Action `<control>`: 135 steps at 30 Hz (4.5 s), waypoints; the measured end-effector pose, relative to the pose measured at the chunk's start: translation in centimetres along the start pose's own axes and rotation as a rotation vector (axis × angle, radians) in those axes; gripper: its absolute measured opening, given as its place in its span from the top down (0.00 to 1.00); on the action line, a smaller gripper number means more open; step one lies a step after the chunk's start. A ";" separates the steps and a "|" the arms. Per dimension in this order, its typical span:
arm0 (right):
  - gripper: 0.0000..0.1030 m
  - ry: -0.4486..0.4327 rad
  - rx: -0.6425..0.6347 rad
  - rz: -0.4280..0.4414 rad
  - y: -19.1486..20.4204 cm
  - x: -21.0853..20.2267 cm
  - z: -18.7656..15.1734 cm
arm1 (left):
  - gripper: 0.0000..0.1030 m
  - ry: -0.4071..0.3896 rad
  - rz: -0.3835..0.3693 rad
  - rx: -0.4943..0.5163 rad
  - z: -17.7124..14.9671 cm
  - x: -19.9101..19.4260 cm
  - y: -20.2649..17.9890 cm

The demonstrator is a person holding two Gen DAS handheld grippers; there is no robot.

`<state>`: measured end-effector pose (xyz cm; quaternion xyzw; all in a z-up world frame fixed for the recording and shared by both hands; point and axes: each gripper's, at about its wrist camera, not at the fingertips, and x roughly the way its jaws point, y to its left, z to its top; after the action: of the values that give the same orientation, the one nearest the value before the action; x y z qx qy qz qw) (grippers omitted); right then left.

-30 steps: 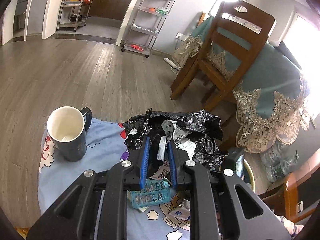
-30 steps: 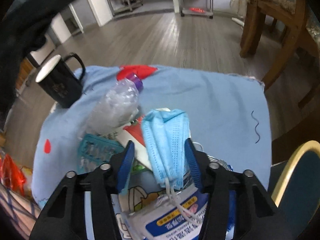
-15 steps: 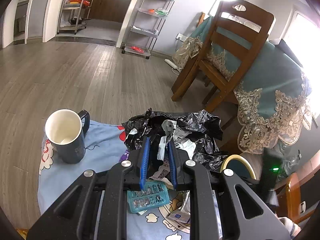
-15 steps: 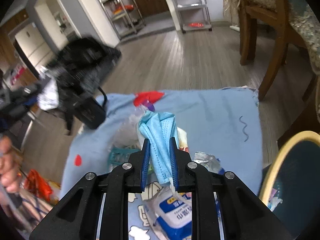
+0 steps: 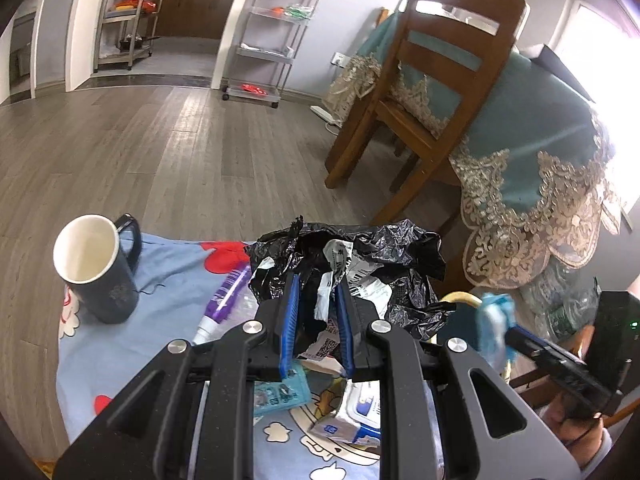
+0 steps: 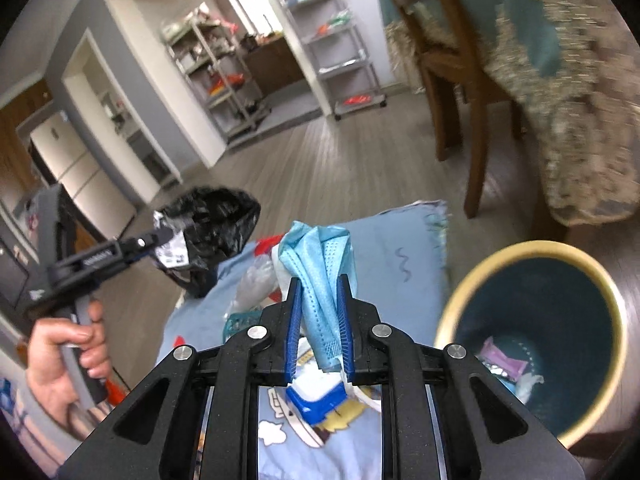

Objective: Collect trash
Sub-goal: 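Carry the face mask and black bag over the bin with both grippers, then open both grippers to drop the mask and black bag into the bin, then move both grippers back over the trash pile, then grasp the clear plastic bag with the left gripper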

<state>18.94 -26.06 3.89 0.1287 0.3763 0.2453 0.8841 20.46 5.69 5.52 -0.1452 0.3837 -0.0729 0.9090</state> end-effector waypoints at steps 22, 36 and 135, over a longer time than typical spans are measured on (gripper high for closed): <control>0.82 -0.077 0.217 -0.241 -12.0 -4.4 -4.5 | 0.83 0.148 -0.080 0.187 -3.5 7.0 -12.2; 0.39 -0.086 0.344 -0.287 -15.4 -4.6 -5.6 | 0.83 0.196 -0.036 0.283 -5.4 11.0 -17.3; 0.24 0.085 0.001 -0.187 -1.6 4.7 -5.3 | 0.88 0.187 0.178 0.054 -3.6 10.2 6.4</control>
<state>18.40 -24.67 -3.22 0.0830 0.4241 0.1667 0.8862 25.11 8.54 -5.81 -0.0788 0.4760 -0.0152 0.8758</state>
